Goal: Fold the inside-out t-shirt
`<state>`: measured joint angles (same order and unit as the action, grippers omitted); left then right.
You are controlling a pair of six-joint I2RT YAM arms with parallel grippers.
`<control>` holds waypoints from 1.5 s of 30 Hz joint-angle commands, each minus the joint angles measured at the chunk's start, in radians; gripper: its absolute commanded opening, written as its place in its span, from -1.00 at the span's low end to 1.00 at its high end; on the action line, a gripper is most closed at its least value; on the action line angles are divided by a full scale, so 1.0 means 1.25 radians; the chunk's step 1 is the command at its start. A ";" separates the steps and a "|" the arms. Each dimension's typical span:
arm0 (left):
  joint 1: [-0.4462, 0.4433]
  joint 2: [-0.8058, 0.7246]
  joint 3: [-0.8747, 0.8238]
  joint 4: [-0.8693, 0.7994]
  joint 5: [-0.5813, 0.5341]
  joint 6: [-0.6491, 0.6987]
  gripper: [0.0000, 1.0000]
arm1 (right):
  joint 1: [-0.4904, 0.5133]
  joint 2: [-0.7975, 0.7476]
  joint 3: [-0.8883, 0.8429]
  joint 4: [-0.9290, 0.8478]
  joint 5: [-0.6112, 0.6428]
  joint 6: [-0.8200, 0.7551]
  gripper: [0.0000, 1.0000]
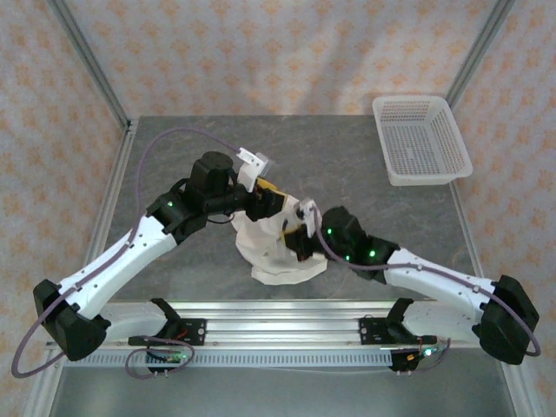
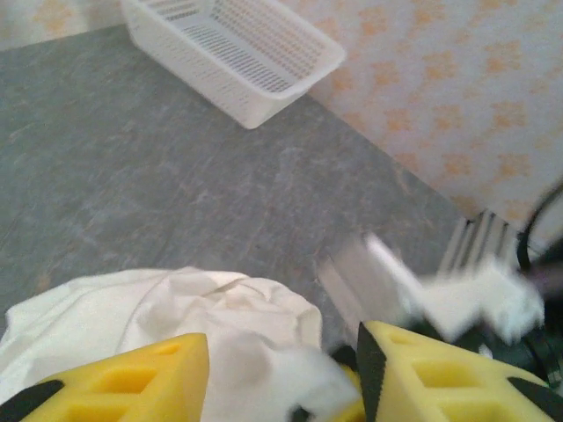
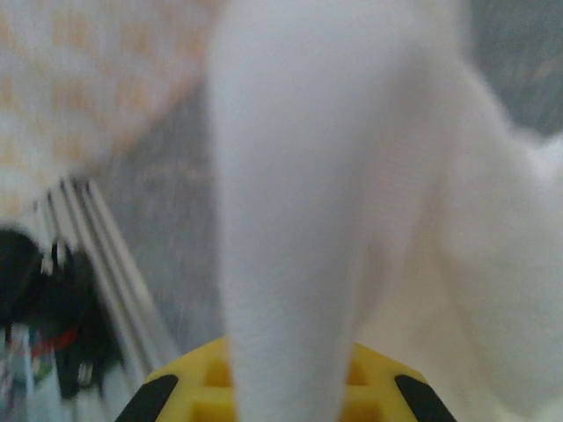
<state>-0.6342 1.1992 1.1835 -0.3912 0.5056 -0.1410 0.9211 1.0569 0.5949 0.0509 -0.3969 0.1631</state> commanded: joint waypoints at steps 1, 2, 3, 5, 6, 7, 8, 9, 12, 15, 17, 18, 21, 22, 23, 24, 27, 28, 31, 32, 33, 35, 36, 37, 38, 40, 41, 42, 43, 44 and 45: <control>0.007 0.020 0.017 -0.078 -0.082 -0.069 0.01 | 0.100 -0.022 -0.114 -0.043 0.025 0.123 -1.00; 0.006 0.026 0.005 -0.073 -0.081 -0.091 0.02 | 0.136 -0.022 -0.146 -0.033 0.051 0.155 -1.00; 0.007 0.030 -0.011 -0.067 -0.082 -0.110 0.03 | 0.160 -0.023 -0.172 -0.021 0.068 0.177 -0.99; 0.007 0.048 -0.042 -0.077 -0.098 -0.146 0.05 | 0.197 -0.031 -0.219 -0.007 0.106 0.203 -0.93; 0.007 0.064 -0.050 -0.093 -0.106 -0.154 0.07 | 0.205 -0.035 -0.227 -0.019 0.128 0.201 -0.90; 0.005 0.088 -0.055 -0.117 -0.106 -0.155 0.08 | 0.214 -0.040 -0.230 -0.035 0.147 0.191 -0.90; 0.003 0.121 -0.056 -0.148 -0.107 -0.149 0.09 | 0.215 -0.043 -0.230 -0.047 0.159 0.177 -0.89; -0.001 0.153 -0.054 -0.175 -0.108 -0.145 0.10 | 0.214 -0.048 -0.229 -0.054 0.168 0.168 -0.89; -0.019 0.240 -0.066 -0.193 -0.021 -0.118 0.16 | 0.215 -0.063 -0.231 -0.050 0.187 0.145 -0.90; -0.075 0.277 -0.071 -0.157 0.070 -0.088 0.24 | 0.214 -0.076 -0.232 -0.042 0.195 0.132 -0.90; -0.123 0.296 -0.051 -0.158 0.025 -0.064 0.30 | 0.215 -0.087 -0.236 -0.038 0.207 0.127 -0.91; -0.133 0.305 -0.046 -0.150 0.012 -0.067 0.30 | 0.215 -0.093 -0.239 -0.037 0.213 0.128 -0.92; -0.135 0.351 -0.043 -0.117 -0.036 -0.098 0.33 | 0.215 -0.117 -0.244 -0.040 0.230 0.132 -0.93; -0.137 0.368 -0.039 -0.121 -0.052 -0.098 0.33 | 0.214 -0.125 -0.245 -0.044 0.233 0.133 -0.94; -0.137 0.388 -0.035 -0.121 -0.065 -0.096 0.33 | 0.215 -0.135 -0.244 -0.049 0.238 0.136 -0.94; -0.138 0.400 -0.038 -0.115 -0.072 -0.098 0.33 | 0.215 -0.143 -0.245 -0.052 0.243 0.138 -0.93; -0.138 0.403 -0.050 -0.079 -0.073 -0.117 -0.03 | 0.215 -0.175 -0.250 -0.065 0.261 0.140 -0.93; -0.137 0.390 -0.052 -0.066 -0.071 -0.129 -0.49 | 0.214 -0.186 -0.253 -0.071 0.272 0.140 -0.94; -0.104 0.308 -0.060 0.014 0.000 -0.203 -1.00 | 0.215 -0.215 -0.267 -0.086 0.317 0.145 -0.82; -0.073 0.266 -0.072 0.085 0.060 -0.266 -1.00 | 0.214 -0.219 -0.277 -0.082 0.340 0.152 -0.79; -0.039 0.229 -0.088 0.158 0.104 -0.339 -1.00 | 0.214 -0.217 -0.285 -0.070 0.351 0.149 -0.79; 0.032 0.159 -0.104 0.278 0.148 -0.461 -1.00 | 0.216 -0.197 -0.296 -0.042 0.354 0.131 -0.76; 0.055 0.139 -0.092 0.278 0.150 -0.475 -1.00 | 0.216 -0.184 -0.297 -0.040 0.362 0.133 -0.72; 0.073 0.122 -0.068 0.250 0.149 -0.466 -1.00 | 0.215 -0.169 -0.298 -0.037 0.362 0.133 -0.65; 0.082 0.113 -0.042 0.217 0.153 -0.445 -1.00 | 0.216 -0.158 -0.294 -0.036 0.353 0.126 -0.54; 0.085 0.104 -0.008 0.163 0.161 -0.409 -1.00 | 0.217 -0.153 -0.273 -0.060 0.335 0.101 -0.25; 0.085 0.101 -0.007 0.156 0.170 -0.405 -1.00 | 0.215 -0.162 -0.253 -0.092 0.336 0.085 -0.15; 0.085 0.098 -0.011 0.152 0.172 -0.403 -1.00 | 0.216 -0.176 -0.231 -0.131 0.341 0.065 -0.08; 0.085 0.093 -0.019 0.143 0.168 -0.399 -1.00 | 0.216 -0.200 -0.202 -0.178 0.358 0.042 -0.02; 0.084 0.089 -0.027 0.134 0.164 -0.395 -1.00 | 0.217 -0.228 -0.173 -0.214 0.381 0.019 0.05; 0.085 0.087 -0.036 0.130 0.162 -0.392 -1.00 | 0.216 -0.252 -0.151 -0.232 0.396 -0.001 0.10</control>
<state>-0.5247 1.3075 1.1603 -0.1970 0.6769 -0.6289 1.1870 0.8150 0.3077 -0.1459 0.0204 0.2493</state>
